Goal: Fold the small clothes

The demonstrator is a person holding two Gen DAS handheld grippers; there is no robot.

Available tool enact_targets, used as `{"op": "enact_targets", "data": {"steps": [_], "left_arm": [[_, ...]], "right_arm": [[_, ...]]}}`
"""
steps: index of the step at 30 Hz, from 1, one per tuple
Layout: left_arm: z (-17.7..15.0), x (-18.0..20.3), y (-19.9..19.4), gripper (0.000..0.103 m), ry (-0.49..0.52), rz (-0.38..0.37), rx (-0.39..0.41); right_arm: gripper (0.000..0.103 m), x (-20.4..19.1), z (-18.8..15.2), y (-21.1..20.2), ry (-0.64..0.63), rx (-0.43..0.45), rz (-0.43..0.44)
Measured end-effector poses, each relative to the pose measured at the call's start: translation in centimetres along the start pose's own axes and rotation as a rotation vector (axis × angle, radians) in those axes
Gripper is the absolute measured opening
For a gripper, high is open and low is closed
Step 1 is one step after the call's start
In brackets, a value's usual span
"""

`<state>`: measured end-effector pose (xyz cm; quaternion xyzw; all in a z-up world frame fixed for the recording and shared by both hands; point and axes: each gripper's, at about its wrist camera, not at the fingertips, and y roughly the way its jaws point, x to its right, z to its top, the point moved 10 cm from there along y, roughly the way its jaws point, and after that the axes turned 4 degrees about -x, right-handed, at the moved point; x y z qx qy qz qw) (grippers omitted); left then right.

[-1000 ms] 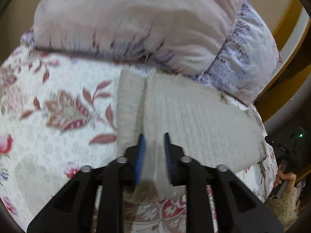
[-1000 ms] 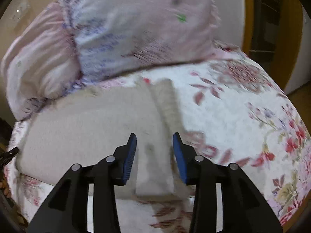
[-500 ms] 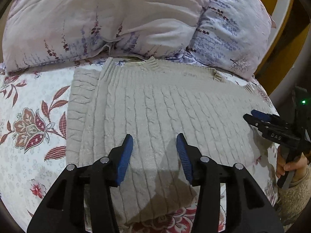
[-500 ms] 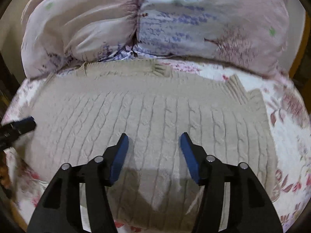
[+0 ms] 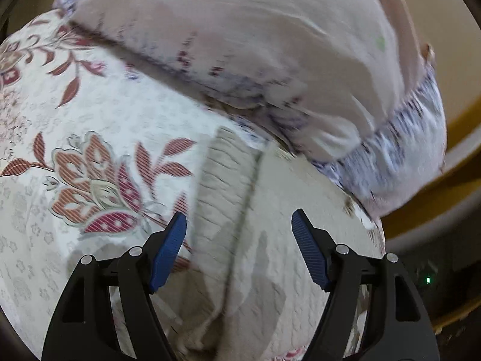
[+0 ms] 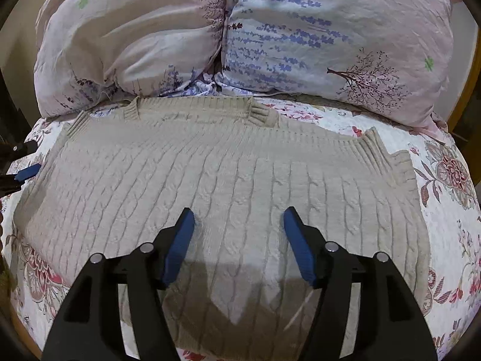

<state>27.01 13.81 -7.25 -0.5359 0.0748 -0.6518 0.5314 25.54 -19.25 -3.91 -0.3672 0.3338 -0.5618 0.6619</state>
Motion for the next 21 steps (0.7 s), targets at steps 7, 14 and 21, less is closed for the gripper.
{"op": "enact_targets", "data": {"steps": [7,14,21], "left_arm": [[0.2,0.1,1.4,0.073,-0.063,-0.071,-0.032],[-0.8,1.4,2.4,0.066,-0.101,-0.124,-0.053],[-1.4,2.2,3.6,0.039,-0.117,-0.093,-0.089]], "right_arm": [[0.065,-0.1,0.1,0.2,-0.001,-0.002,0.012],[0.067,-0.2,0.1,0.2,-0.009,0.004,0.015],[0.068,-0.3,0.0,0.2,-0.015,0.007,0.024]]}}
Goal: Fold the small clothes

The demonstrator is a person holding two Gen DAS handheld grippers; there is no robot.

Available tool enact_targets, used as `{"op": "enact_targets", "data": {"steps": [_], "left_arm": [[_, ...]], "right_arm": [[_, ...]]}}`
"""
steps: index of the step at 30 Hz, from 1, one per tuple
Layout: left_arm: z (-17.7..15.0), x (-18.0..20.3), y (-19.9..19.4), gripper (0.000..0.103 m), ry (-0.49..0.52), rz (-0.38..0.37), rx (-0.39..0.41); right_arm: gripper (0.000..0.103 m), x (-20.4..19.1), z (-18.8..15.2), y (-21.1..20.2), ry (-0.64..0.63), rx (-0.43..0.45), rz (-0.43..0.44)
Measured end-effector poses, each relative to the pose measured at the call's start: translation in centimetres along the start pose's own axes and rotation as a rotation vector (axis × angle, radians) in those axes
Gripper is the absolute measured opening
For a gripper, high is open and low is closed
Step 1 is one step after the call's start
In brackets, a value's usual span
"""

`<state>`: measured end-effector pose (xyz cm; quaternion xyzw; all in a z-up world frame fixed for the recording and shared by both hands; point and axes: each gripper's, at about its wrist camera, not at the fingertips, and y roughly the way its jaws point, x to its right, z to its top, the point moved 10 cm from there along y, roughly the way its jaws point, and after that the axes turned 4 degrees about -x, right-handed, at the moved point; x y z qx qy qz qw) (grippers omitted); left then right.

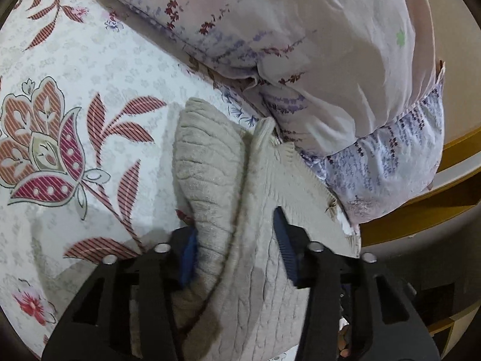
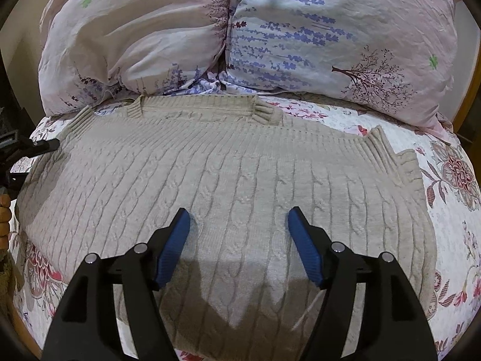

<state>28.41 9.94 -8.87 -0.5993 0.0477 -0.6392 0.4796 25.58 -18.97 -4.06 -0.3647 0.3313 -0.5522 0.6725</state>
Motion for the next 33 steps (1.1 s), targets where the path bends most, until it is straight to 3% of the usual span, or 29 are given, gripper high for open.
{"op": "enact_targets", "data": {"steps": [1,4,9,16,24,33], "left_arm": [[0.0,0.0,0.0,0.028,-0.001,0.009,-0.002],[0.1,1.0,-0.2,0.022,-0.001,-0.01,0.005],[0.3,6.3,-1.2,0.02,0.067,-0.08,0.034],[-0.8,14.6,-0.5,0.019,0.155,-0.216,0.037],[-4.6,21.3,4.2,0.018,0.205,-0.287,-0.054],[-11.4,26.0,12.9,0.017,0.252,-0.269,-0.192]], "right_arm": [[0.068,0.0,0.0,0.0,-0.001,0.0,0.001],[0.068,-0.1,0.0,0.0,-0.005,0.0,0.004],[0.068,0.1,0.1,-0.5,0.007,0.001,0.037],[0.068,3.7,0.7,-3.6,0.087,0.083,0.065],[0.068,10.8,0.3,-7.3,0.201,0.158,0.011],[0.068,18.2,-1.1,-9.2,0.354,0.189,-0.03]]}}
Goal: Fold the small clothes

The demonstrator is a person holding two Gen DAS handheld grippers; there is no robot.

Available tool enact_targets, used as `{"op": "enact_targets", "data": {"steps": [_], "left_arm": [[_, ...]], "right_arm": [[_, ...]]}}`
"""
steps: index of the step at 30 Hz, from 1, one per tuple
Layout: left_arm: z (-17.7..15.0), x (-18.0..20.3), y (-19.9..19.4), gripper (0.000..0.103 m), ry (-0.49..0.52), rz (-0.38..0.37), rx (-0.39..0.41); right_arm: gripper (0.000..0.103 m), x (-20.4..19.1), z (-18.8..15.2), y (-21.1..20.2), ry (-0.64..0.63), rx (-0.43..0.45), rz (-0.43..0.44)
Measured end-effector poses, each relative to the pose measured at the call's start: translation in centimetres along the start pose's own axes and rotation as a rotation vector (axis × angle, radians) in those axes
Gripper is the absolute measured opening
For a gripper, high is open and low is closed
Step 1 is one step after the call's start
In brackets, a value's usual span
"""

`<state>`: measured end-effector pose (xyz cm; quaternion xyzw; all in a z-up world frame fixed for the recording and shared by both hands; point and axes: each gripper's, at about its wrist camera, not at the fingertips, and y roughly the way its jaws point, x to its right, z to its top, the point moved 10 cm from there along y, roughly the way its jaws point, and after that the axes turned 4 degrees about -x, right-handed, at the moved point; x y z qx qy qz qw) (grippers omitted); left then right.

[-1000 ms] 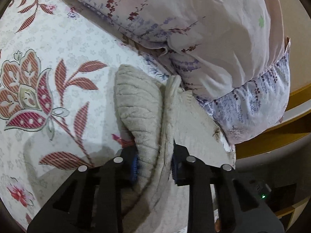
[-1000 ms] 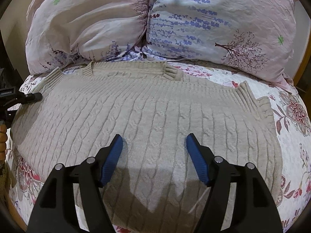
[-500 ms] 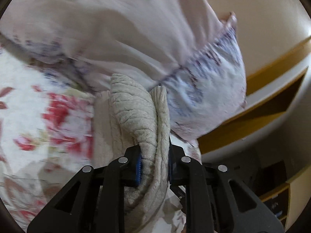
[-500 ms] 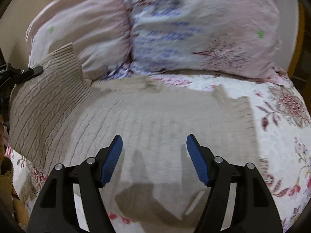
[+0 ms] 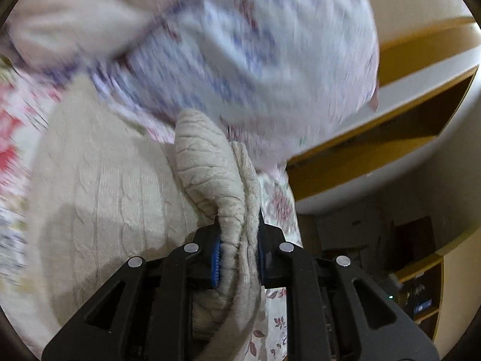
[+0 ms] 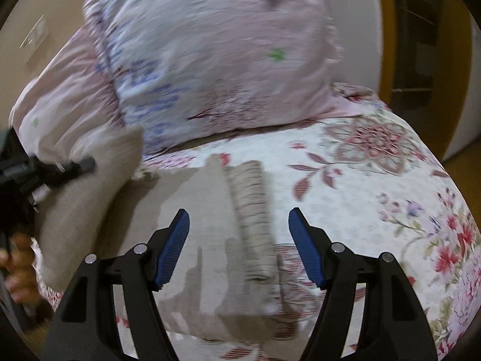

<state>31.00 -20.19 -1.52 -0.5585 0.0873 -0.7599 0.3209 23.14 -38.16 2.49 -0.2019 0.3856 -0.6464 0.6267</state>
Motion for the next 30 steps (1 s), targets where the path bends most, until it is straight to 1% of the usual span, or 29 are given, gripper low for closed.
{"op": "enact_targets", "data": {"steps": [2,4,6,7,9,10,11,12,13,14,15,16,17,20,21,22,24,27,30], "left_arm": [[-1.2,0.0,2.4,0.018,0.003,0.006,-0.05],[-2.0,-0.2,3.9,0.018,0.001,0.021,-0.081],[-2.5,0.4,4.6,0.022,0.03,0.017,-0.091],[-2.6,0.9,4.5,0.024,0.042,-0.006,-0.093],[-2.7,2.2,3.9,0.025,0.051,-0.088,-0.122],[-2.7,2.8,3.3,0.038,0.059,-0.114,-0.134],[-2.6,3.1,2.4,0.058,0.072,-0.133,-0.133],[-2.4,3.5,1.0,0.065,0.098,-0.134,-0.108],[-2.1,3.7,-0.4,0.067,0.13,-0.124,-0.074],[-1.6,3.3,-2.2,0.067,0.17,-0.091,-0.032],[-1.3,2.7,-3.4,0.067,0.188,-0.049,-0.002],[-0.9,1.8,-4.6,0.067,0.201,0.0,0.034],[-0.4,0.2,-6.0,0.067,0.207,0.078,0.069],[0.2,-3.3,-7.7,0.067,0.193,0.211,0.102],[0.3,-4.6,-8.0,0.067,0.183,0.257,0.108],[0.3,-5.6,-8.0,0.067,0.169,0.283,0.103],[-0.1,-7.1,-7.5,0.067,0.134,0.3,0.077],[-0.7,-8.6,-6.4,0.067,0.109,0.305,0.036],[-1.0,-8.8,-5.0,0.067,0.094,0.281,0.001]], "right_arm": [[0.068,1.4,0.1,-0.1,0.032,-0.002,-0.006],[0.068,2.1,0.1,-0.2,0.053,-0.007,-0.003],[0.068,2.3,0.2,-0.4,0.065,-0.009,0.014],[0.068,2.2,0.4,-0.6,0.069,-0.01,0.032],[0.068,1.5,0.8,-0.8,0.075,-0.016,0.089],[0.068,0.8,1.1,-0.9,0.085,-0.025,0.142],[0.068,0.2,1.2,-0.9,0.093,-0.034,0.187],[0.068,-0.5,1.3,-0.8,0.098,-0.049,0.236],[0.068,-1.4,1.4,-0.7,0.105,-0.076,0.298],[0.068,-2.3,1.3,-0.4,0.109,-0.107,0.348],[0.068,-3.1,1.1,0.1,0.112,-0.148,0.39],[0.068,-3.6,0.8,0.4,0.118,-0.175,0.408],[0.068,-4.0,0.5,0.8,0.122,-0.201,0.418],[0.066,-4.9,-0.5,2.4,0.127,-0.286,0.428],[0.062,-5.0,-0.8,2.7,0.126,-0.305,0.426],[0.059,-5.3,-1.2,3.1,0.121,-0.324,0.424],[0.059,-5.6,-1.7,3.7,0.115,-0.351,0.417],[0.056,-5.8,-2.5,4.6,0.112,-0.39,0.411],[0.052,-6.2,-2.9,5.5,0.109,-0.416,0.416]]}}
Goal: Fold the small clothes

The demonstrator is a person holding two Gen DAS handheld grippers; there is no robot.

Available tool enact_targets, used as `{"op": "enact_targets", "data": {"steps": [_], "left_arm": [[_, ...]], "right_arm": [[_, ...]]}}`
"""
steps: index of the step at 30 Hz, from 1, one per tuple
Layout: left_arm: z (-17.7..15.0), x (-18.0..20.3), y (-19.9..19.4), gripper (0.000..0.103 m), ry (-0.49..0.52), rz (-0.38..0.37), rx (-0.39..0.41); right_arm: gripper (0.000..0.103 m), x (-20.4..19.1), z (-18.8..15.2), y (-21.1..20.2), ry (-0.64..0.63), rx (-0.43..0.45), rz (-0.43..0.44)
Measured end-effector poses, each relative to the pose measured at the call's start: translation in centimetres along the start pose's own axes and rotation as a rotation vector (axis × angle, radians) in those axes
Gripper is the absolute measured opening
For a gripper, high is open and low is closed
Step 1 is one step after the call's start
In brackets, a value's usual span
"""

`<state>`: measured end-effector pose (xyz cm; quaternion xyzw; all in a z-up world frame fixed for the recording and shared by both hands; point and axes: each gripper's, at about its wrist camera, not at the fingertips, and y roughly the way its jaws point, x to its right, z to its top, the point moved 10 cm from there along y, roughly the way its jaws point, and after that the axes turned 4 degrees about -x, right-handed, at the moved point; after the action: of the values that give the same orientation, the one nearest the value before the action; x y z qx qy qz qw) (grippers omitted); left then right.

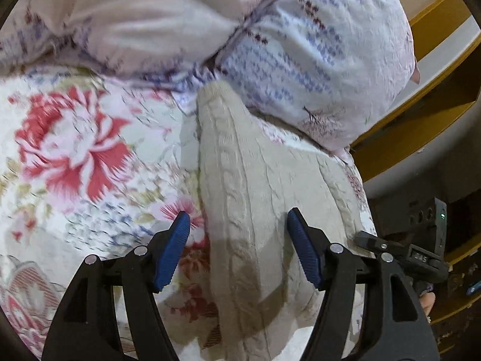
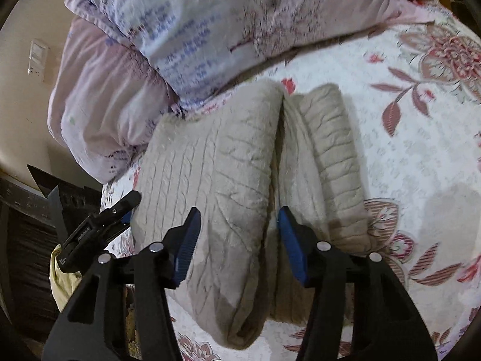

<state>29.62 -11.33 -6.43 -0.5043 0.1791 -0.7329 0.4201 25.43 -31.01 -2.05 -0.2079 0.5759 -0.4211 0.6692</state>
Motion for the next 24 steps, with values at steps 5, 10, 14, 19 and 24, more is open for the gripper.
{"op": "enact_targets", "data": {"steps": [5,10,14,19,24], "left_arm": [[-0.4,-0.1,0.6,0.068,-0.024,-0.041,-0.019],[-0.3,-1.0,0.8,0.071,-0.106,-0.101,-0.04],[-0.2,-1.0,0.6,0.071,-0.119,-0.114,-0.04],[-0.2,-0.2,0.1,0.071,-0.092,-0.122,-0.032],[-0.4,1.0,0.4,0.071,-0.047,-0.121,-0.038]], "right_arm": [[0.046,0.3,1.9,1.5,0.068,0.023,0.075],[0.02,0.6,3.2,2.1,0.075,0.067,0.07],[0.016,-1.0,4.0,-0.3,-0.018,0.168,0.039],[0.016,-2.8,4.9,-4.1,-0.132,0.293,-0.049],[0.016,-2.2,5.2,-5.6,-0.188,0.348,-0.17]]}}
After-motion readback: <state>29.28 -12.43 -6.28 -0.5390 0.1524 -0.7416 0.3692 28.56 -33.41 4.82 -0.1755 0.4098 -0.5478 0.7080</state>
